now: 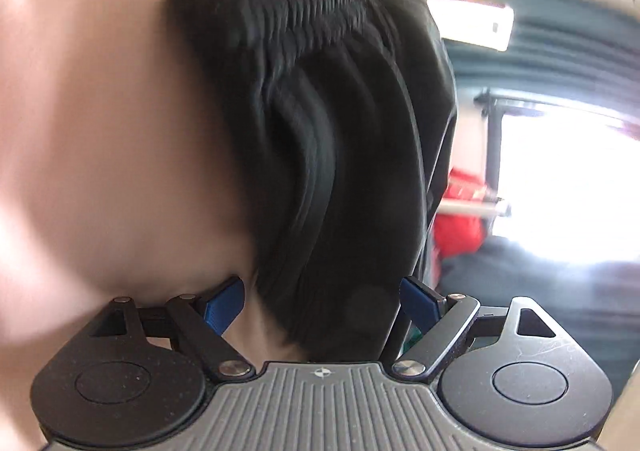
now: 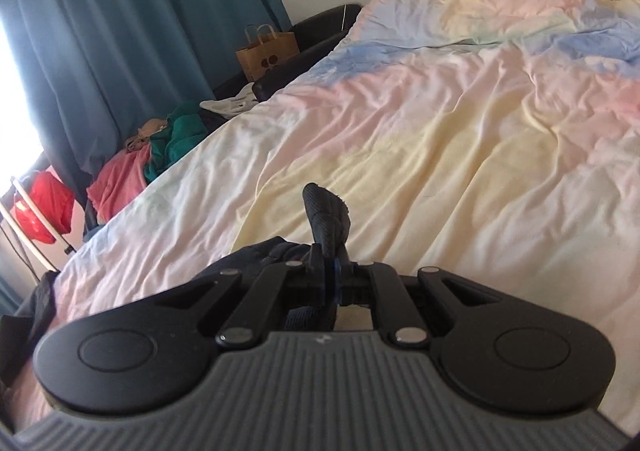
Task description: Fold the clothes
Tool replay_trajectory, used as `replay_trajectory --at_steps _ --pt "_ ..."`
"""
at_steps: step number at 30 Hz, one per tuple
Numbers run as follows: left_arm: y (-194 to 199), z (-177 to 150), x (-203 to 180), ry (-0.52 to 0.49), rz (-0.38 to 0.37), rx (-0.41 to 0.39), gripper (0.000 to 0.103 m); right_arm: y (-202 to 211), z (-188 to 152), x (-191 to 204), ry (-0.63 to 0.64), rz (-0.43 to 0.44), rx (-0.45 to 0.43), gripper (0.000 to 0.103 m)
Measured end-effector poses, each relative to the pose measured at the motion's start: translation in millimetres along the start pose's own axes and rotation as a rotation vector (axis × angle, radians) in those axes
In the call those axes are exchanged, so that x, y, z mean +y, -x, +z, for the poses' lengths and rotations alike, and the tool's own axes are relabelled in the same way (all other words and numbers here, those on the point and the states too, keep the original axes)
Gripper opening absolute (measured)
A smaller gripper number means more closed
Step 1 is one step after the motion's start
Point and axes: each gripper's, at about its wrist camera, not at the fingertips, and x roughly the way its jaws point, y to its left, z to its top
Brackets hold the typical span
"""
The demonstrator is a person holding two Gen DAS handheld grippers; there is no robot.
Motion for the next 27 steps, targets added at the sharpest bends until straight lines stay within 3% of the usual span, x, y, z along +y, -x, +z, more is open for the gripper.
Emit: replay_trajectory --at_steps 2,3,4,7,12,14,19,23,26,27 --pt "-4 13 3 0.058 0.002 -0.01 0.078 2 1 -5 -0.035 0.007 0.013 0.008" --pt "-6 20 5 0.089 0.002 -0.006 0.066 3 1 -8 -0.053 0.008 0.019 0.008" --pt "-8 28 7 0.12 0.012 -0.001 0.043 3 2 -10 -0.077 0.006 0.031 0.008" --pt "-7 48 7 0.169 0.04 0.036 0.015 -2 13 -7 -0.148 0.002 0.064 0.008" --pt "23 68 -57 0.016 0.078 -0.026 0.01 -34 55 32 -0.183 -0.005 0.154 0.008" --pt "36 78 -90 -0.03 0.067 -0.008 0.009 -47 82 58 -0.217 0.034 0.192 0.007" --pt "66 85 -160 -0.125 0.02 -0.009 0.009 -25 103 65 -0.239 0.146 0.122 0.007" --pt "79 88 -164 -0.158 0.009 0.007 0.009 -6 118 68 -0.253 0.236 0.059 0.007" --pt "96 95 -134 -0.148 0.033 0.026 0.009 9 129 70 -0.264 0.304 0.011 0.007" --pt "109 102 -121 -0.143 0.049 0.034 0.009 12 120 56 -0.257 0.29 0.021 0.007"
